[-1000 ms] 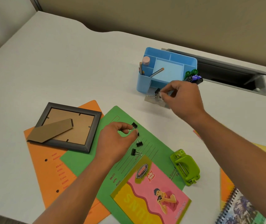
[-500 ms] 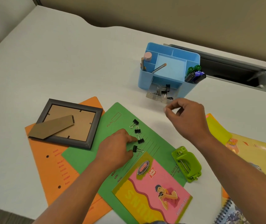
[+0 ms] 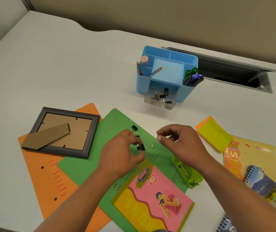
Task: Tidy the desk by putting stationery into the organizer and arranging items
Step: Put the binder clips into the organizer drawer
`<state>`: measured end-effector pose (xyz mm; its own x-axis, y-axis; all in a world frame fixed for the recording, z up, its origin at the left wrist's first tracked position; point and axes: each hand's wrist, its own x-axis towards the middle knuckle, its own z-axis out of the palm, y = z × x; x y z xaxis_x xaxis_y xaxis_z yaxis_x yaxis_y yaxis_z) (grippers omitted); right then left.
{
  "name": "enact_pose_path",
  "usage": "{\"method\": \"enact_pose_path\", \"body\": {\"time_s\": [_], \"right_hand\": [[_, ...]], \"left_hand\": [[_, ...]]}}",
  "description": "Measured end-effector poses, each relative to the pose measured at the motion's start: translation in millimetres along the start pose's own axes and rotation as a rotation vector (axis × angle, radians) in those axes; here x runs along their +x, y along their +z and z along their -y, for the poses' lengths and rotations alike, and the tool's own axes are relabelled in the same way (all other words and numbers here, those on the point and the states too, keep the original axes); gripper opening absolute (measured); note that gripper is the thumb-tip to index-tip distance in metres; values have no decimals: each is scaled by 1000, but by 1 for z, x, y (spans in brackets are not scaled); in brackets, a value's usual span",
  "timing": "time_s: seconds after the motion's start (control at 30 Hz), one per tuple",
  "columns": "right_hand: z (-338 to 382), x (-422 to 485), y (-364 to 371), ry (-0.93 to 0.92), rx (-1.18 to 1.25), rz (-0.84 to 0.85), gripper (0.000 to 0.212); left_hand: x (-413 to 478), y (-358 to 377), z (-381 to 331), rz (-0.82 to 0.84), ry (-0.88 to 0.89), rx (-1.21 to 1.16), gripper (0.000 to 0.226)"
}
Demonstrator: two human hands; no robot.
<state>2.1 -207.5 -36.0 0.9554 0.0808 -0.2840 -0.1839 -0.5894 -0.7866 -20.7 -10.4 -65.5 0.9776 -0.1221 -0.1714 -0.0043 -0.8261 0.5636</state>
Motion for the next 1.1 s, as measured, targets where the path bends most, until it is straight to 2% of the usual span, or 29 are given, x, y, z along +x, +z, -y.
{"method": "enact_pose_path", "body": {"time_s": [0.13, 0.27, 0.37, 0.57, 0.77, 0.97, 1.1], "right_hand": [[13, 3, -4, 66, 284, 111, 10], [20, 12, -14, 41, 343, 95, 9], [25, 25, -24, 24, 339, 5, 10], [21, 75, -50, -21, 102, -342, 8], [13, 106, -53, -10, -68, -354, 6], [3, 86, -44, -31, 97, -453, 7], [-7, 61, -30, 21, 202, -473, 7]], "left_hand": [[6, -10, -15, -134, 76, -147, 23], [10, -17, -25, -201, 110, -193, 28], [14, -17, -25, -223, 75, -200, 42], [19, -4, -6, -192, -50, -169, 35], [20, 5, 10, -143, -113, -114, 31], [27, 8, 23, -100, -143, -20, 35], [34, 12, 29, -58, -157, 40, 41]]}}
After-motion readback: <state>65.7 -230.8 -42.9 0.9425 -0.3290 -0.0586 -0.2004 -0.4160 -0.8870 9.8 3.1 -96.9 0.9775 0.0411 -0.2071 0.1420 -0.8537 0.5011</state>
